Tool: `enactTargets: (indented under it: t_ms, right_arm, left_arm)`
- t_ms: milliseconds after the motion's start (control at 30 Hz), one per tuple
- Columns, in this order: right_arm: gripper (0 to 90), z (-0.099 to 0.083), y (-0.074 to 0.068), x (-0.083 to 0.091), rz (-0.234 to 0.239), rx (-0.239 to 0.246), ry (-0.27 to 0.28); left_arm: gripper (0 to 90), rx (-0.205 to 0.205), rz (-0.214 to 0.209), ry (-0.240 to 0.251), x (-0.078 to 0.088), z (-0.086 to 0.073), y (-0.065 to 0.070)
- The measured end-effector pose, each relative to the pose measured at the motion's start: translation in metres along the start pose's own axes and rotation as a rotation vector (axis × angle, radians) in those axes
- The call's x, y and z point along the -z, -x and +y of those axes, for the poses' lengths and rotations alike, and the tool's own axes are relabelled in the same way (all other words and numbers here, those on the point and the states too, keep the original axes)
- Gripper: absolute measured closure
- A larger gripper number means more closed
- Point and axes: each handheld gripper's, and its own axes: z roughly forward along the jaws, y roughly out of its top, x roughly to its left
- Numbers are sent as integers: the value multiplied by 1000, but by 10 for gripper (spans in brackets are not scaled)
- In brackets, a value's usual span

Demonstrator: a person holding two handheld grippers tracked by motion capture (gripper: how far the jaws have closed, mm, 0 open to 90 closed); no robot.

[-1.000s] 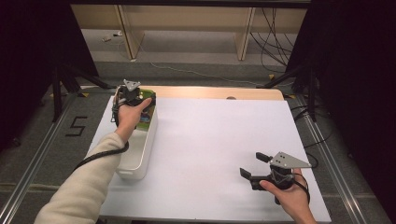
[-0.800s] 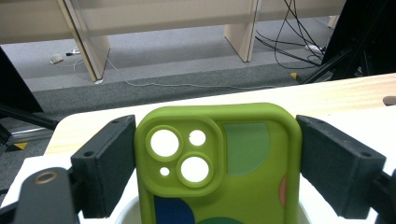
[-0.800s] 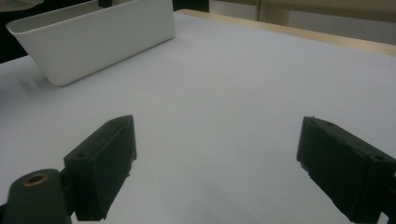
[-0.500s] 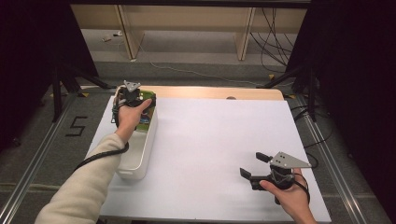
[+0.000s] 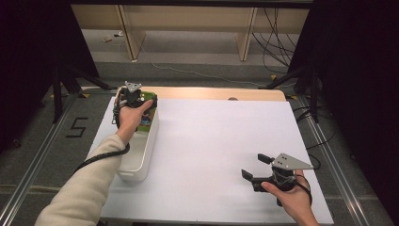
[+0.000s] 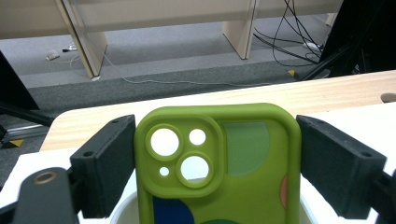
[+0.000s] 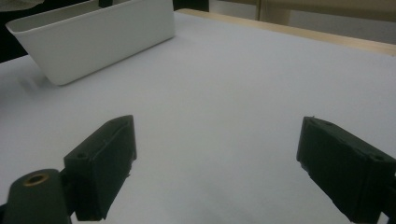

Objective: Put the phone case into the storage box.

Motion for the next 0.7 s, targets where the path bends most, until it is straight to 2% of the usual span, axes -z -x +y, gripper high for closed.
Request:
enactTargets:
  t_ms: [433,700]
  right_arm:
    - [132,0,0,-1,3,-2,-5]
    - [132,0,0,-1,3,-2,-5]
  left_arm:
    - [145,14,-17,-16,-1,-2,-2]
    - [108,0,-48,-33,0,1,-1]
